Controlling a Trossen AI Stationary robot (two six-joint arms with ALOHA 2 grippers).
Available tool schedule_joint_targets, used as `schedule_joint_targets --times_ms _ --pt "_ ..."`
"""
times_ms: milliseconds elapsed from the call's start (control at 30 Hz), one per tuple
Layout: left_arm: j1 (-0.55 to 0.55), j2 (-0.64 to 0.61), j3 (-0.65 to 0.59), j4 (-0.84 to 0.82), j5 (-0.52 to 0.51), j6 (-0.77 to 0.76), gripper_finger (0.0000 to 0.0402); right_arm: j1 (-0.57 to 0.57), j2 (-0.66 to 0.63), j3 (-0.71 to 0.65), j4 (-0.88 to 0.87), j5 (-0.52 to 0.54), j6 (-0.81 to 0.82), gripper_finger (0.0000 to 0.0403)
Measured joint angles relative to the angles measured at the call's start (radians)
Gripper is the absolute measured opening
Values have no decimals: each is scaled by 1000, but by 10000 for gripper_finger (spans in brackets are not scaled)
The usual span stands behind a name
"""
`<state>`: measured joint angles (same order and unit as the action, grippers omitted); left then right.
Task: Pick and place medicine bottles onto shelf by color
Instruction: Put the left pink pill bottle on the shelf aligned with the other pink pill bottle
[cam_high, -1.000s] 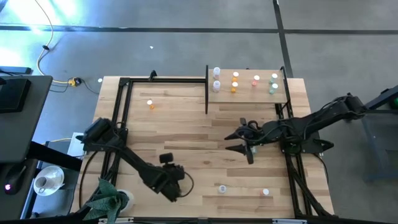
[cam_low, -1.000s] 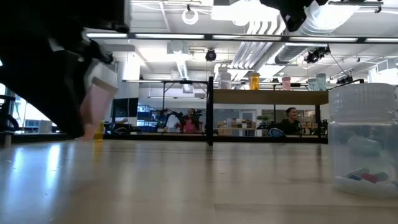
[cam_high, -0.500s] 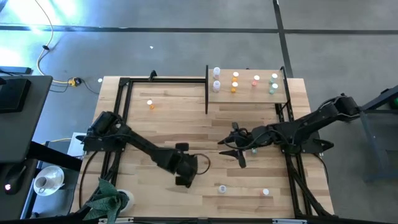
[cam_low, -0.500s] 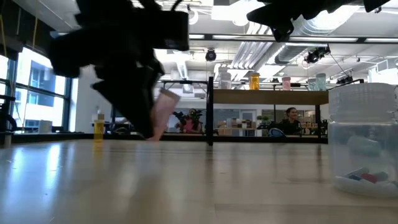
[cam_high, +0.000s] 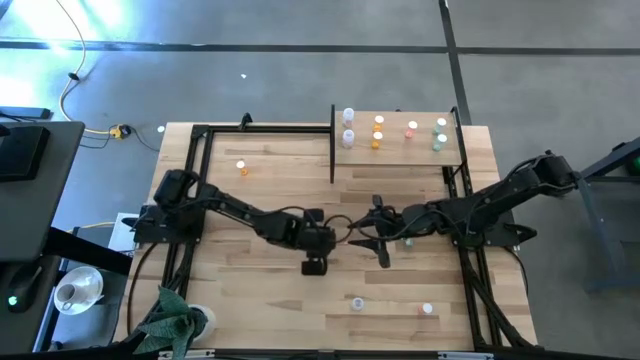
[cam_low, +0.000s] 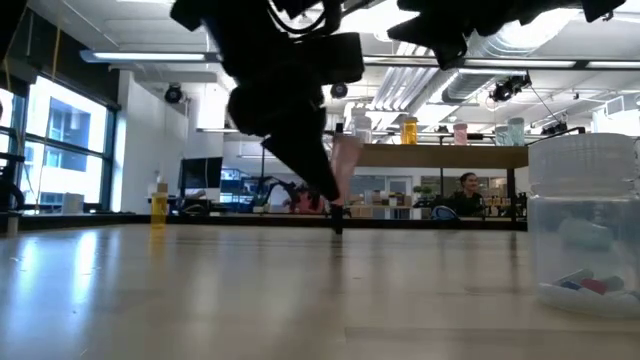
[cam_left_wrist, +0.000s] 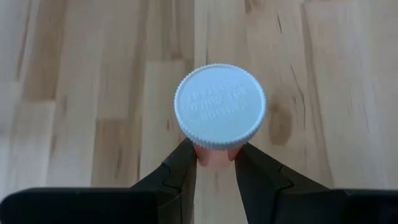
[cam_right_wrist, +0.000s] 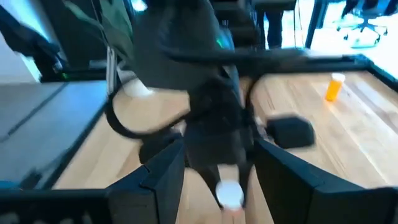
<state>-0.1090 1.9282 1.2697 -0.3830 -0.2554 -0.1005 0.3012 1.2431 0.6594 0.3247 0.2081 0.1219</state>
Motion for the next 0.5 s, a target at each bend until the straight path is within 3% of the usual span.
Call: schedule_joint_targets --times_ms 267,500 --pt "43 -3 0 38 39 26 87 16 -3 0 84 24 -123 181" --pt "37 -91 0 14 34 34 87 68 -3 0 90 80 -193 181"
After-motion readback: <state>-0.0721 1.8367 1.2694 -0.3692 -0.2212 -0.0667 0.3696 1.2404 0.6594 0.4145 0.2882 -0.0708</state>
